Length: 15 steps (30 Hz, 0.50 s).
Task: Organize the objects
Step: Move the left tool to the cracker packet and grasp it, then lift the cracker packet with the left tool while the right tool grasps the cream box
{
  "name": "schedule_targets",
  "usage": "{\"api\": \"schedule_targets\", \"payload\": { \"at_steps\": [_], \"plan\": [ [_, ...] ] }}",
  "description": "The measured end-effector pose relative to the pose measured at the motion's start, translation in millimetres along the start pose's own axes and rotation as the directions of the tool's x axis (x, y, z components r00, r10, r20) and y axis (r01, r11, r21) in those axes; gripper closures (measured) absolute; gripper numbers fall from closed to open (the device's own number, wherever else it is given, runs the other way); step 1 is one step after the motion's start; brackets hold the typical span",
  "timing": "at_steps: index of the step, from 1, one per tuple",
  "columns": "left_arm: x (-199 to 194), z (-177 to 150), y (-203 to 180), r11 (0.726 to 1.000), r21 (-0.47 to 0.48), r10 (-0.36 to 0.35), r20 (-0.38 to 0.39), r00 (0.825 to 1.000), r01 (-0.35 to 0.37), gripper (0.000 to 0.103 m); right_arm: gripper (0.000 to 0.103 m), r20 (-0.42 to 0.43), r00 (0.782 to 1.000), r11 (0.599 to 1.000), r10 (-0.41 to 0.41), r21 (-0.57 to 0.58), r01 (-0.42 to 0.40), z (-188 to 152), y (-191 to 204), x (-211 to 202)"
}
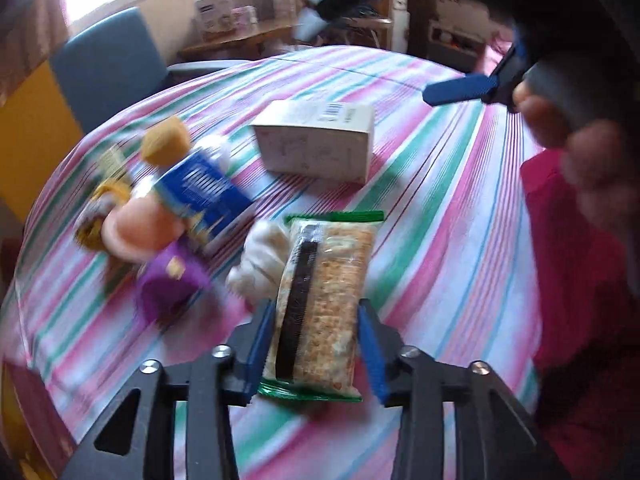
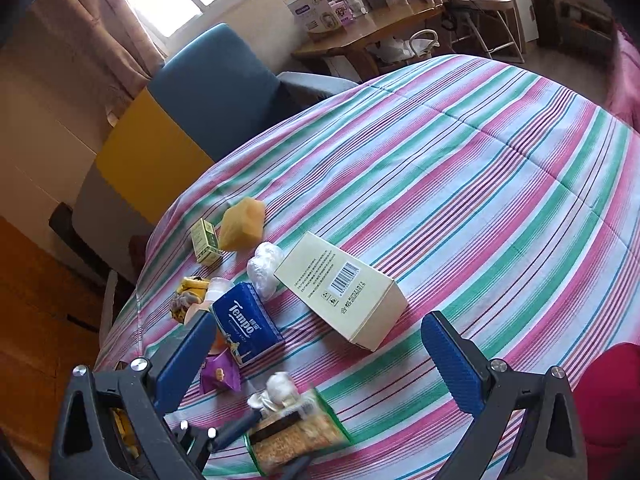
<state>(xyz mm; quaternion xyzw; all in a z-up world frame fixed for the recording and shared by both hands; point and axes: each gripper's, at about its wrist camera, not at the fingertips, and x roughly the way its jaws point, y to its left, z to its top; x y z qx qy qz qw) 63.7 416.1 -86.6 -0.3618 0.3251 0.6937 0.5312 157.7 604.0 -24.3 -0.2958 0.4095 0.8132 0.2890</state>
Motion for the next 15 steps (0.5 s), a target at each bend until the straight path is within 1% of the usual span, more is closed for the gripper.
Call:
{"api": "schedule_targets", "payload": {
  "at_steps": [3,7,9,10,12,14,15],
  "plan": [
    [-16.2,-24.6,3.3,0.999,-0.039,0.009,-0.008,1.0,-0.01,0.066,0.0,-0.001,1.0,1.0,-0.005,-0.006,0.005,0.3,-0.2,0.1],
    [-40.0,-54.5,12.2,0.991,-0.134,-0.031,-0.002,1.0,0.03,0.066,0.0,-0.009,1.0,1.0,-0.016,-0.027,0.016,-2.4,3.4,1.6],
    [-45.7,-63.6,16.3,0.985,-0.166,-0.042,-0.002,0.999,0.041,0.063,0.0,-0.013,1.0,0.999,-0.027,-0.031,0.026,-3.5,3.7,2.6],
    [-49.8,-66.1,17.0,0.984,-0.171,-0.046,-0.001,0.999,0.045,0.061,0.0,-0.018,0.999,0.999,-0.031,-0.032,0.031,-3.7,3.4,3.7],
    [-51.5,-66.5,18.2,0.984,-0.174,-0.046,0.006,0.999,0.047,0.044,0.0,-0.022,0.999,0.999,-0.039,-0.029,0.038,-4.2,2.7,4.9],
    [-53.7,-64.7,20.2,0.981,-0.182,-0.059,0.014,0.998,0.061,0.036,0.0,-0.027,0.999,0.999,-0.043,-0.03,0.042,-4.8,2.6,5.8],
    [-55.7,-63.0,20.2,0.981,-0.183,-0.061,0.023,0.998,0.064,0.035,0.0,-0.027,0.999,0.999,-0.046,-0.03,0.045,-5.1,2.7,6.0]
  ]
}}
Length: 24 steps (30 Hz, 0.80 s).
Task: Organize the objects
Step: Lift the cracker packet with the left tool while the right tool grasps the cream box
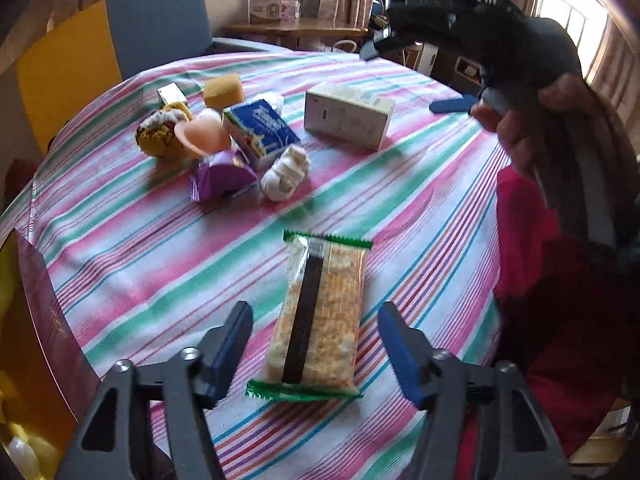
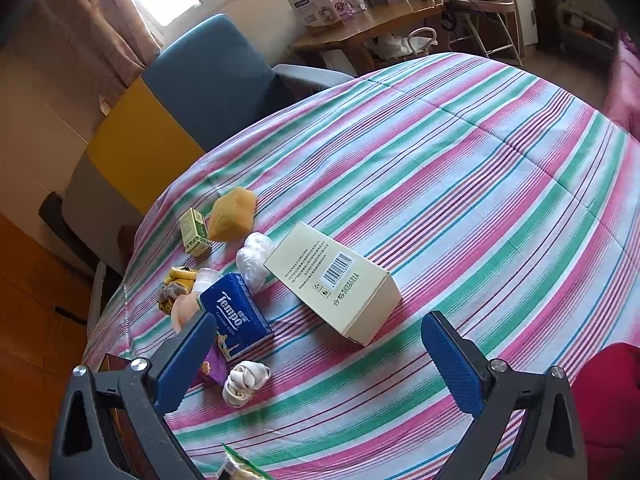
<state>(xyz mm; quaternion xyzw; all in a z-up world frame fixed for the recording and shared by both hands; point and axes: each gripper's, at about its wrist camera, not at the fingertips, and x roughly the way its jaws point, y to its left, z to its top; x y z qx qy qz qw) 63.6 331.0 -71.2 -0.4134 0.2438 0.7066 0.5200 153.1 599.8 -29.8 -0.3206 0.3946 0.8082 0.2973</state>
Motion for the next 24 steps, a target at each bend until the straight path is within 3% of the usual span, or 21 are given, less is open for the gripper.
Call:
{"api": "schedule_targets", "payload": {
  "at_steps": [3,8,10,12,16,24],
  "plan": [
    [8.0,9.7,-3.2,0.999,0.035,0.007,0.001,1.0,-0.007,0.03,0.0,-0.004,1.0,1.0,-0.012,0.001,0.012,-0.8,-0.5,1.4],
    [37.1,16.0,-6.9,0.996,0.066,0.061,-0.046,0.997,-0.058,0.03,0.0,-0.015,1.0,1.0,-0.024,0.01,0.024,-1.3,-2.6,4.4],
    [52.0,12.0,0.3,0.999,0.023,0.048,-0.081,0.996,-0.046,0.056,0.0,-0.017,1.0,1.0,-0.02,0.008,0.021,-1.6,-2.4,5.4],
    [49.4,7.0,7.3,0.999,-0.028,0.039,-0.036,0.999,-0.04,0.064,0.0,-0.028,1.0,1.0,-0.008,0.005,0.008,-2.0,-1.7,7.6],
    [45.0,2.4,10.4,0.998,-0.042,0.041,-0.039,0.998,-0.043,0.065,0.0,-0.051,0.998,0.999,0.028,-0.024,-0.029,-4.7,6.0,12.3],
    [34.4,-15.7,14.7,0.996,-0.056,0.067,0.006,0.998,-0.066,0.065,0.0,-0.074,0.997,0.981,-0.037,-0.192,0.022,-19.8,34.0,17.4]
  ]
}}
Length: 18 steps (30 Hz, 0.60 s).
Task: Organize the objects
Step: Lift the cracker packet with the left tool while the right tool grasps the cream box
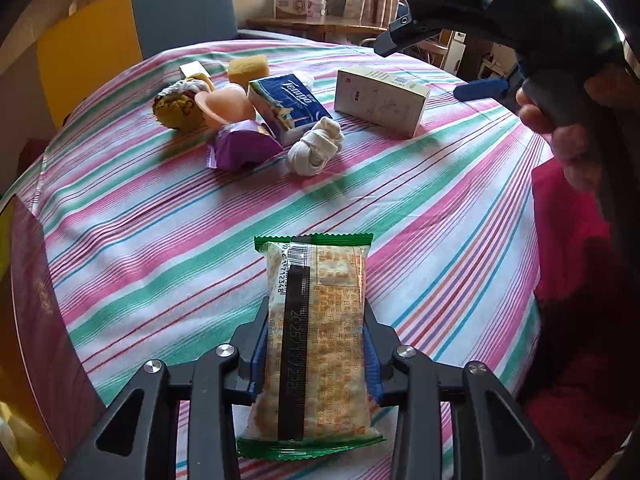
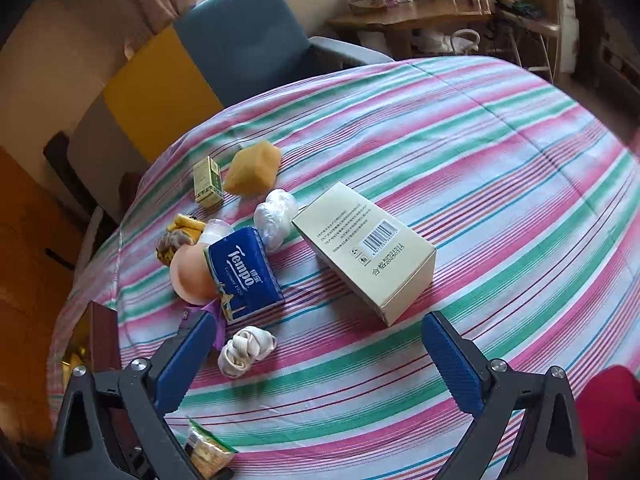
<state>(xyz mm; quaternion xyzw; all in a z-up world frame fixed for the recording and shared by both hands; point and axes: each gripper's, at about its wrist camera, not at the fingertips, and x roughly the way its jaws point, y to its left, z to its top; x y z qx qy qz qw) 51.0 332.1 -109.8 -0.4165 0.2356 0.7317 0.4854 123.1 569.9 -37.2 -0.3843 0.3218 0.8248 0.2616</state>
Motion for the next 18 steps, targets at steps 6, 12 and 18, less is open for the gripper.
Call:
{"api": "schedule_targets", "payload": {
  "at_steps": [6,12,18],
  "plan": [
    [2.3,-0.4,1.4,1.0,-0.01,-0.014,0.018,1.0,0.014,0.064,0.0,0.012,0.994,0.981,-0.109,-0.158,0.109,14.3,22.3,-1.8],
    [3.5,-1.3,3.9,0.999,-0.029,-0.028,0.025,0.999,0.029,0.064,0.005,-0.061,0.966,0.907,-0.252,-0.362,0.214,51.5,30.8,41.0],
    [2.8,-2.7,5.5,0.999,-0.039,-0.034,0.029,0.999,0.035,0.063,0.027,-0.197,0.925,0.892,-0.324,-0.389,0.23,54.6,14.9,95.2]
  ]
}}
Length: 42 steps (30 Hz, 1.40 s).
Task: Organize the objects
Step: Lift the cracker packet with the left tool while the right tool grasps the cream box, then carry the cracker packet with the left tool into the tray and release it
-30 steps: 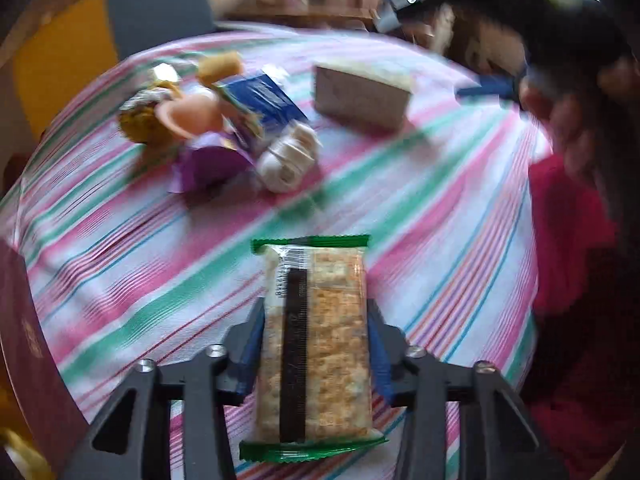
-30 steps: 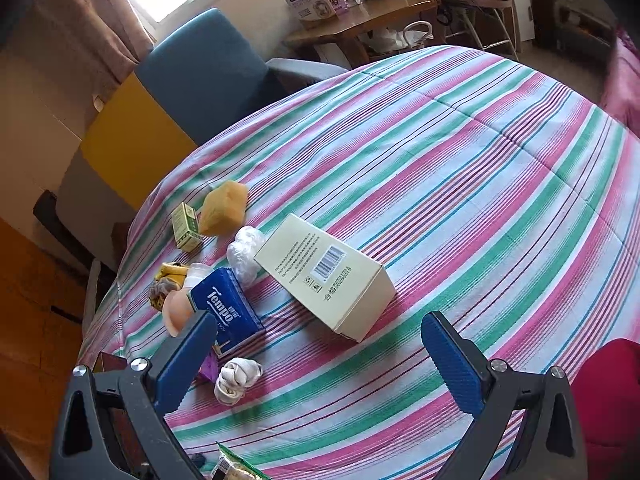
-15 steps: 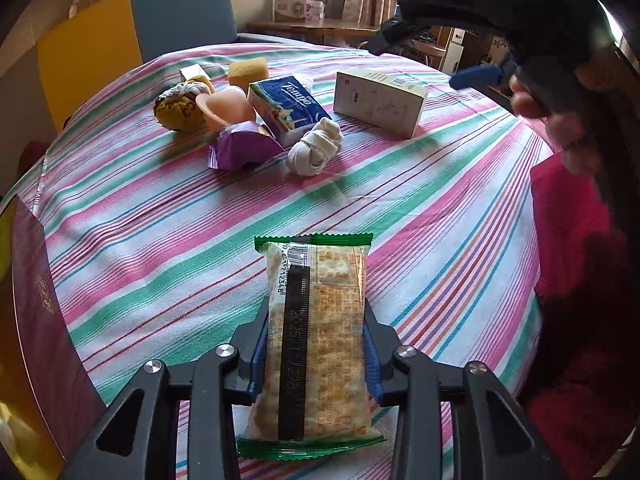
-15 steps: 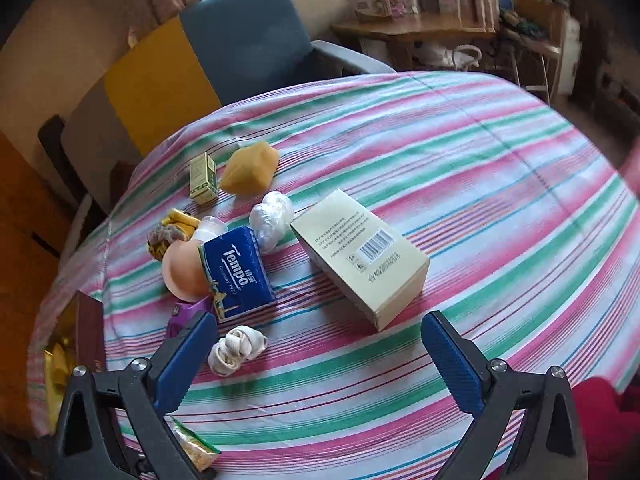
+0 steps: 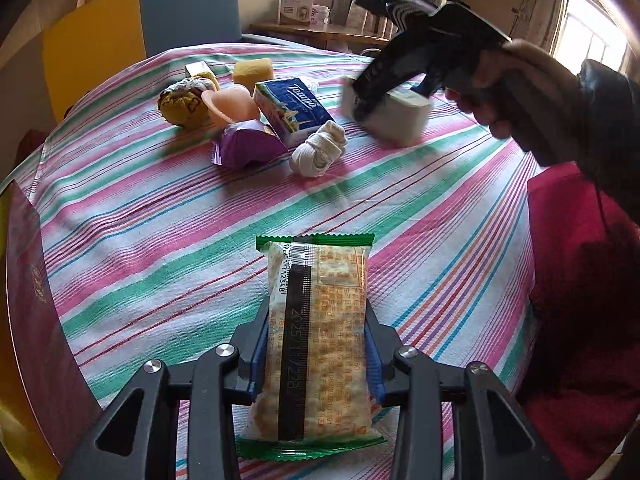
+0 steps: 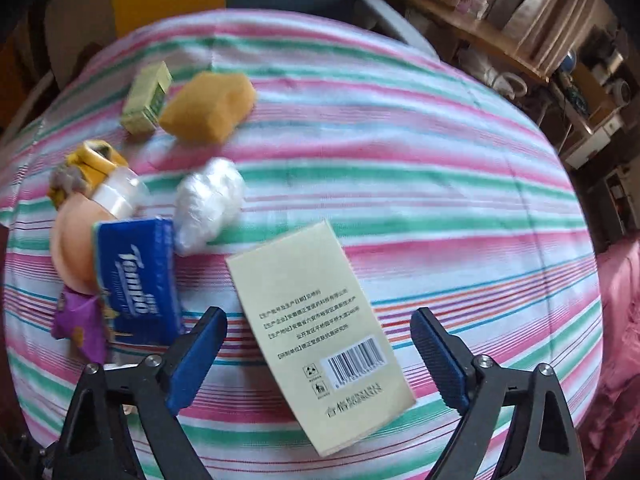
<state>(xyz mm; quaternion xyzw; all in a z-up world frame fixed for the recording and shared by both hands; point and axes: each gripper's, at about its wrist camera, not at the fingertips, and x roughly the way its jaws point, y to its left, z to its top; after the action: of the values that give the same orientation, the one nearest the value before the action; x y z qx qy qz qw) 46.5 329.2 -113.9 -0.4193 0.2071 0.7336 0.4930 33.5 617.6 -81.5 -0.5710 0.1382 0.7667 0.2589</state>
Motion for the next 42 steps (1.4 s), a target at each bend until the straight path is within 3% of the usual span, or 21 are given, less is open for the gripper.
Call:
{"api": "schedule_targets", "payload": {
  "at_steps": [2,8,15,20,24,26,29,32,35,38,42],
  "plan": [
    [0.1,-0.3,-0.1,1.0,-0.002,0.0,0.003,1.0,0.0,0.063,0.053,-0.024,0.999,0.998,0.035,0.043,-0.034,-7.1,-1.7,6.2],
    [-1.6,-1.9,-1.1,1.0,0.0,0.006,0.009,1.0,-0.006,0.064,0.053,0.076,0.993,0.995,0.092,0.028,-0.094,-40.8,8.6,-2.4],
    [-12.6,-2.6,-0.5,1.0,-0.02,-0.002,0.004,1.0,0.002,0.065,0.052,0.093,0.99,0.993,0.106,0.043,-0.111,-45.9,-0.4,-2.2],
    [-57.6,-2.6,5.8,0.998,-0.047,-0.028,0.069,0.997,0.031,0.065,0.052,0.099,0.989,0.993,0.109,0.043,-0.114,-46.4,-3.0,-3.1],
    [-110.4,-7.5,30.2,0.994,-0.112,0.007,0.124,0.992,0.008,0.065,0.052,0.107,0.989,0.994,0.1,0.027,-0.103,-47.4,-3.2,-4.5],
    [-134.5,-15.8,59.0,0.981,-0.195,0.047,0.113,0.993,-0.024,0.065,0.052,0.108,0.989,0.995,0.097,0.026,-0.1,-46.6,-1.5,-4.5],
    [-163.7,-36.7,109.4,0.939,-0.333,0.111,0.058,0.992,-0.086,0.065,0.052,0.109,0.99,0.996,0.088,0.018,-0.09,-47.6,4.2,-0.8],
    [-185.1,-68.4,160.7,0.875,-0.457,0.165,-0.023,0.986,-0.157,0.065,0.052,0.109,0.991,0.996,0.083,0.015,-0.085,-46.1,4.4,3.0],
    [-193.6,-93.5,197.5,0.822,-0.512,0.224,-0.11,0.968,-0.249,0.065,0.052,0.108,0.991,0.997,0.077,0.01,-0.078,-42.9,3.8,5.1],
    [-186.5,-109.0,223.6,0.795,-0.562,0.166,-0.163,0.973,-0.229,0.065,0.052,0.109,0.992,0.997,0.07,0.007,-0.071,-45.3,9.1,3.5],
    [-159.4,-117.3,234.1,0.799,-0.552,0.126,-0.235,0.964,-0.239,0.065,0.052,0.109,0.992,0.998,0.068,0.007,-0.069,-45.0,10.4,3.3]
  ]
}}
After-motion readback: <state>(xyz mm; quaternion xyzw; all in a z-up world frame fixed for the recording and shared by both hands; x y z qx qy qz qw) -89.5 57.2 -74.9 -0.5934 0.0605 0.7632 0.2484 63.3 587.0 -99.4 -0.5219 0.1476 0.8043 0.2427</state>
